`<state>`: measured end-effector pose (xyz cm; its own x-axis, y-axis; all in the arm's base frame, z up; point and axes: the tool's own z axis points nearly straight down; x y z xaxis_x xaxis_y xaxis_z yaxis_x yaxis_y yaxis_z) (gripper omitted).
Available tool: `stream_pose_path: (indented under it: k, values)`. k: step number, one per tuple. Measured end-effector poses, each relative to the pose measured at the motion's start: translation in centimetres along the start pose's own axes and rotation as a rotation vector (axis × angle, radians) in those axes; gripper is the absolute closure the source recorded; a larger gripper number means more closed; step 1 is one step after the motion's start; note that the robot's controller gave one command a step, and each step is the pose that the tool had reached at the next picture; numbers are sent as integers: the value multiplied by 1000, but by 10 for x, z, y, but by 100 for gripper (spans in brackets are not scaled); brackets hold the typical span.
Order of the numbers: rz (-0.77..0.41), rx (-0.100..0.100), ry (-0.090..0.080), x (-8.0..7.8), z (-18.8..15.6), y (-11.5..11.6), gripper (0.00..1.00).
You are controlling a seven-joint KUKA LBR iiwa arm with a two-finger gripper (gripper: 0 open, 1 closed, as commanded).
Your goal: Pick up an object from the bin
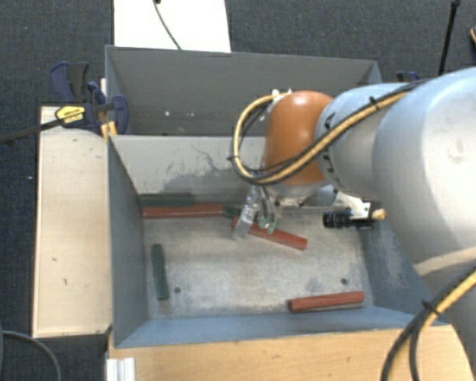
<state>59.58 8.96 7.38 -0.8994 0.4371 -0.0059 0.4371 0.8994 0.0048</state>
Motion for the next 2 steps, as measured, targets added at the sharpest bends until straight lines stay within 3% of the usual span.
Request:
stream_pose_path:
  k: [2]
  values:
    - [-9,0,0,-4,-104,2,100]
